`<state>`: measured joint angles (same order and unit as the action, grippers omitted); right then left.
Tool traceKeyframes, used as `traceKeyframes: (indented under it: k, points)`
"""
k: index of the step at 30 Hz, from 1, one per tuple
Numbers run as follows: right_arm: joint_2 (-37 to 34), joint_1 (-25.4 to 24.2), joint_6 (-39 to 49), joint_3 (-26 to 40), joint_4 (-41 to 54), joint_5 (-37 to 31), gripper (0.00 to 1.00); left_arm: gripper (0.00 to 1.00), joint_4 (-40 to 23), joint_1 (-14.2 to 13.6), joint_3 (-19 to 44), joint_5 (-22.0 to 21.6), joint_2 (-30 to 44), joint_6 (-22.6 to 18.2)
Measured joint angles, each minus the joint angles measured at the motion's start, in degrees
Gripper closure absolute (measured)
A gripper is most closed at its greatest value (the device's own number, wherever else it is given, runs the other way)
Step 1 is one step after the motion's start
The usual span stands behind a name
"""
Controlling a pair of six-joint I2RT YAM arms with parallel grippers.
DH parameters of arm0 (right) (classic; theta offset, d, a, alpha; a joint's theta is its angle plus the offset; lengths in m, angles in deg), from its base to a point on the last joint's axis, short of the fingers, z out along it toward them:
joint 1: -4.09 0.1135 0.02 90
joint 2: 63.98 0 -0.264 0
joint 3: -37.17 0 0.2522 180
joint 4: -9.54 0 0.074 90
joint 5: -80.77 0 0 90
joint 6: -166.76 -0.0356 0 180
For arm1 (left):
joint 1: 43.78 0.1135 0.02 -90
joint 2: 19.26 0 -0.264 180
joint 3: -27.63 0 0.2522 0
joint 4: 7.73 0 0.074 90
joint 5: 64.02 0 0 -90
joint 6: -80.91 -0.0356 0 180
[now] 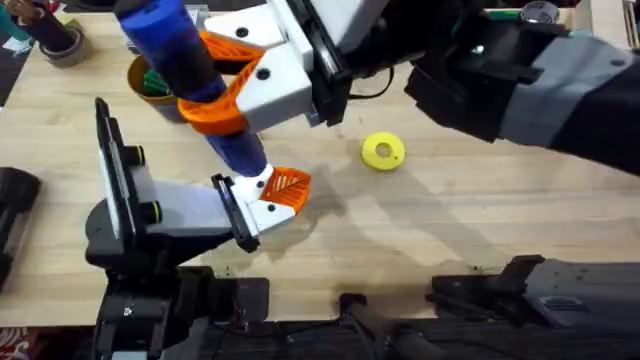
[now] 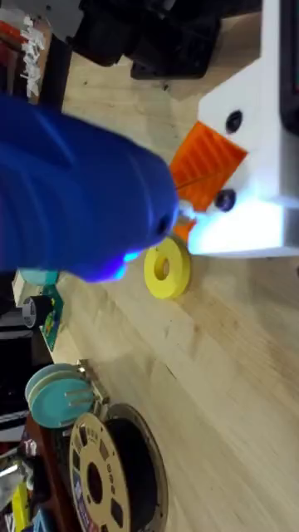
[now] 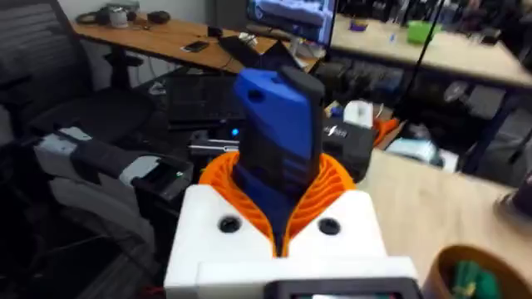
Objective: Pick up the gripper from the table and insert it into the empty holder that is missing its gripper. Then pick up a screw, insert it into the mounting hole, and use the screwdriver to tighten it. Finally, clean up the table by picking up the vegetable and placing it into the bucket.
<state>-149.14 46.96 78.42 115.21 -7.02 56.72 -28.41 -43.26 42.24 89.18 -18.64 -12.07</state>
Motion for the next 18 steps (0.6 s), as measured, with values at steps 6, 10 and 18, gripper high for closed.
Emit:
traceKeyframes:
  k: [6,10,18]
  points:
    - [0.01,0.03,-5.12,-4.33,-14.70,-1.01,0.976,0.987,0.00,0.00,0.00,0.00,0.00,0.01]
    - [0.00,-0.26,-8.72,-6.50,-17.33,-1.49,0.976,0.987,0.00,0.00,0.00,0.00,0.00,0.00]
    - [0.01,-0.96,-11.69,-6.74,-17.67,-1.59,0.976,0.987,0.00,0.00,0.00,0.00,0.00,0.00]
